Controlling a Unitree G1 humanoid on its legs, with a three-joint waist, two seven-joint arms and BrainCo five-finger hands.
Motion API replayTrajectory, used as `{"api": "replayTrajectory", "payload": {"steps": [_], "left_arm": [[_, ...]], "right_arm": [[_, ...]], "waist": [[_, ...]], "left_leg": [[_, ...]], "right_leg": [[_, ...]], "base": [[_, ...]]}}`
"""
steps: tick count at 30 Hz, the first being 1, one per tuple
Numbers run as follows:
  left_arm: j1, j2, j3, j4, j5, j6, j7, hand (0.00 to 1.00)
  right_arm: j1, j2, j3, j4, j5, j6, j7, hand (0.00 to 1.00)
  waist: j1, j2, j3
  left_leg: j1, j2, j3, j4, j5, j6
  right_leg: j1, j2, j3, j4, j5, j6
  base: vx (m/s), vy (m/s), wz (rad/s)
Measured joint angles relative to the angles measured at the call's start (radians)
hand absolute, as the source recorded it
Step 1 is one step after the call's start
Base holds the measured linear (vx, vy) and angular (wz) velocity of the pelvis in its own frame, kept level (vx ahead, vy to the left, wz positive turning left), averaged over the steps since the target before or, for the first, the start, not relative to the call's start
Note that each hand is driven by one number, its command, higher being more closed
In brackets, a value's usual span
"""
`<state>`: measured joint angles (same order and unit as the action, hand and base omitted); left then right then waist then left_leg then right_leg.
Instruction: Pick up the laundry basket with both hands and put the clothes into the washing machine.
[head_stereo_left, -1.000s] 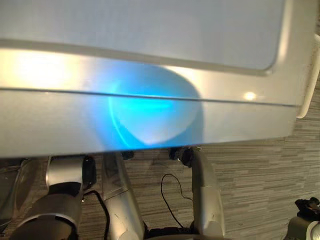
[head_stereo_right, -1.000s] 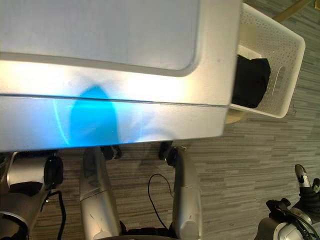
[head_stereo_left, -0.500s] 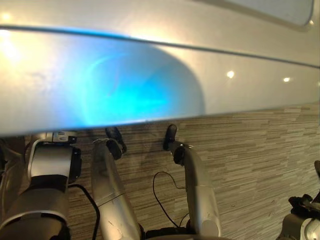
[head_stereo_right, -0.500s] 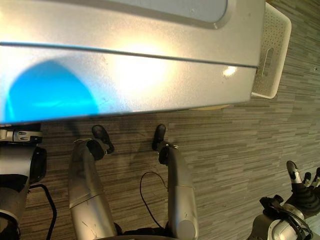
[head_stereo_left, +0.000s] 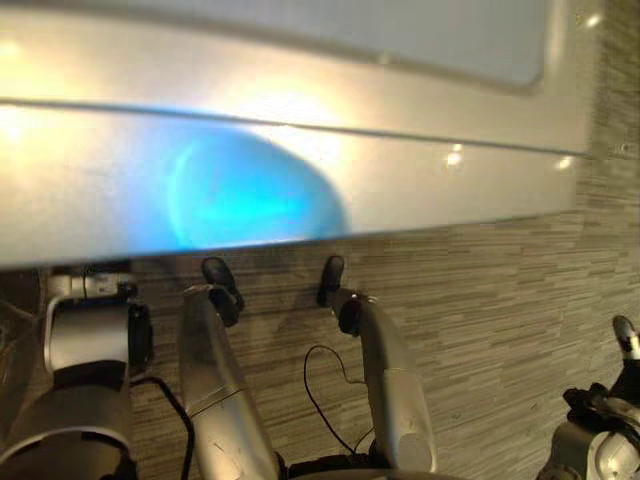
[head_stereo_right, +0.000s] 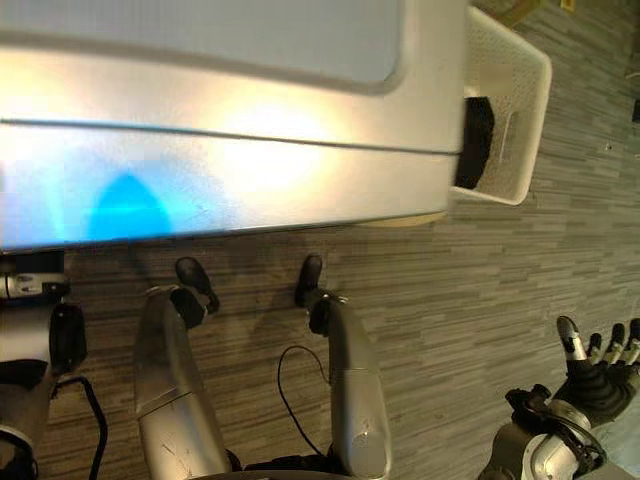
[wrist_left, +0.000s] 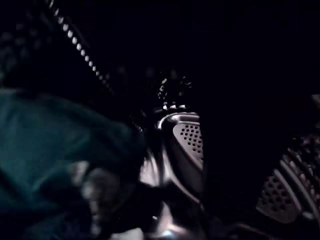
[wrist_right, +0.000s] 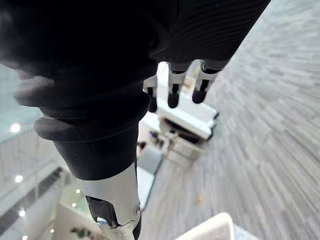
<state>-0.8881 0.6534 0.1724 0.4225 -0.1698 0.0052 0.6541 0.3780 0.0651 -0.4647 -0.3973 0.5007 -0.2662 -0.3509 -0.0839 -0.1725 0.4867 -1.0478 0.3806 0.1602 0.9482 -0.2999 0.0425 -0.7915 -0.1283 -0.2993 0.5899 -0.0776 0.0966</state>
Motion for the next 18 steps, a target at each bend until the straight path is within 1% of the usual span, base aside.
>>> {"api": "replayTrajectory", "payload": {"steps": [1,2,3,4,5,6,7,9,10,11,12,13,14,15,16,18], "left_arm": [[0.029,-0.003,0.013,0.0,0.017,0.009,-0.001,0.0],[0.111,-0.03,0.041,0.0,0.035,0.015,-0.024,0.0],[0.146,-0.048,0.049,0.0,0.038,0.017,-0.039,0.0],[0.217,-0.106,0.071,-0.006,0.05,0.021,-0.066,0.0],[0.279,-0.147,0.079,-0.018,0.064,0.026,-0.081,0.0],[0.367,-0.197,0.1,-0.018,0.07,0.042,-0.112,0.0],[0.403,-0.23,0.104,-0.023,0.07,0.044,-0.127,0.0],[0.527,-0.354,0.104,-0.03,0.068,0.051,-0.194,0.0],[0.566,-0.382,0.105,-0.042,0.065,0.053,-0.206,0.0],[0.632,-0.428,0.107,-0.048,0.065,0.055,-0.222,0.0],[0.678,-0.449,0.106,-0.061,0.064,0.054,-0.234,0.0],[0.759,-0.497,0.102,-0.144,0.064,0.043,-0.266,0.0],[0.809,-0.559,0.107,-0.162,0.042,0.044,-0.284,0.0],[0.845,-0.583,0.111,-0.152,0.033,0.047,-0.285,0.0],[0.959,-0.631,0.102,-0.153,0.035,0.05,-0.305,0.0],[1.018,-0.65,0.102,-0.156,0.035,0.051,-0.305,0.0]], "right_arm": [[0.0,-0.003,0.0,0.01,0.0,-0.001,0.004,0.0],[0.0,-0.01,0.0,0.026,0.003,-0.001,0.004,0.0],[-0.002,-0.01,0.0,0.029,0.004,-0.001,0.004,0.0],[-0.005,-0.01,0.0,0.029,0.004,0.0,0.004,0.0],[-0.015,-0.01,0.0,0.03,0.003,0.001,0.004,0.0],[-0.033,-0.011,-0.006,0.03,0.002,0.003,0.006,0.0],[-0.035,-0.011,-0.013,0.03,0.002,0.003,0.005,0.0],[-0.054,-0.01,-0.046,0.03,-0.002,0.01,0.006,0.0],[-0.061,-0.01,-0.049,0.03,-0.002,0.011,0.007,0.0],[-0.063,-0.004,-0.054,0.034,-0.002,0.013,0.01,0.0],[-0.063,0.001,-0.058,0.037,-0.002,0.014,0.014,0.0],[-0.065,0.004,-0.078,0.037,-0.001,0.018,0.025,0.0],[-0.066,-0.001,-0.092,0.038,-0.001,0.023,0.026,0.0],[-0.066,-0.003,-0.092,0.038,-0.001,0.032,0.028,0.0],[-0.064,-0.002,-0.093,0.057,-0.001,0.05,0.028,0.0],[-0.064,0.002,-0.093,0.078,0.0,0.056,0.028,0.0]], "waist": [[-0.002,-0.005,0.0],[-0.002,-0.006,0.0],[0.004,-0.006,0.0],[0.018,-0.006,0.0],[0.02,-0.006,0.0],[0.015,-0.006,0.0],[0.019,-0.006,0.0],[0.046,-0.005,-0.001],[0.045,-0.002,-0.004],[0.045,0.011,-0.028],[0.047,0.013,-0.049],[0.056,0.014,-0.074],[0.075,0.058,-0.101],[0.076,0.076,-0.116],[0.076,0.114,-0.16],[0.079,0.123,-0.199]], "left_leg": [[0.023,-0.002,0.009,-0.016,0.003,-0.004],[0.08,-0.016,0.015,-0.047,0.009,-0.013],[0.109,-0.017,0.023,-0.059,0.009,-0.014],[0.176,-0.026,0.036,-0.084,0.013,-0.02],[0.231,-0.039,0.039,-0.11,0.016,-0.025],[0.301,-0.055,0.042,-0.143,0.019,-0.03],[0.333,-0.062,0.047,-0.156,0.019,-0.031],[0.478,-0.105,0.065,-0.227,0.02,-0.032],[0.511,-0.114,0.066,-0.241,0.02,-0.032],[0.545,-0.127,0.066,-0.259,0.02,-0.032],[0.562,-0.135,0.067,-0.269,0.02,-0.032],[0.605,-0.148,0.073,-0.277,0.02,-0.032],[0.644,-0.146,0.082,-0.295,0.022,-0.036],[0.672,-0.148,0.088,-0.313,0.025,-0.04],[0.768,-0.162,0.097,-0.395,0.035,-0.058],[0.828,-0.173,0.104,-0.456,0.045,-0.074]], "right_leg": [[0.014,-0.004,-0.001,-0.005,0.0,-0.001],[0.056,-0.013,-0.006,-0.008,-0.006,-0.01],[0.076,-0.016,-0.006,-0.009,-0.009,-0.015],[0.127,-0.025,-0.007,-0.009,-0.016,-0.025],[0.171,-0.035,-0.013,-0.01,-0.023,-0.034],[0.231,-0.049,-0.028,-0.01,-0.029,-0.042],[0.254,-0.055,-0.03,-0.008,-0.029,-0.043],[0.322,-0.102,-0.028,0.066,-0.03,-0.046],[0.327,-0.115,-0.025,0.095,-0.038,-0.049],[0.344,-0.119,-0.019,0.099,-0.085,-0.03],[0.356,-0.115,-0.021,0.07,-0.1,-0.024],[0.414,-0.114,-0.034,0.019,-0.126,-0.031],[0.469,-0.114,-0.04,-0.003,-0.127,-0.027],[0.491,-0.117,-0.05,-0.007,-0.127,-0.027],[0.557,-0.12,-0.057,-0.018,-0.127,-0.027],[0.572,-0.128,-0.056,0.01,-0.126,-0.029]], "base": [[0.11,-0.091,0.31],[0.13,-0.078,0.24],[0.19,-0.09,0.3],[0.21,-0.064,0.31],[0.22,-0.063,0.53],[0.26,-0.056,0.52],[0.29,-0.047,0.52],[0.31,-0.057,0.43],[0.25,-0.085,0.43],[0.2,-0.091,0.35],[0.26,-0.15,0.45],[0.28,-0.156,0.32],[0.27,-0.138,0.26],[0.37,-0.151,0.16],[0.26,-0.102,0.13],[0.3,-0.158,0.06]]}}
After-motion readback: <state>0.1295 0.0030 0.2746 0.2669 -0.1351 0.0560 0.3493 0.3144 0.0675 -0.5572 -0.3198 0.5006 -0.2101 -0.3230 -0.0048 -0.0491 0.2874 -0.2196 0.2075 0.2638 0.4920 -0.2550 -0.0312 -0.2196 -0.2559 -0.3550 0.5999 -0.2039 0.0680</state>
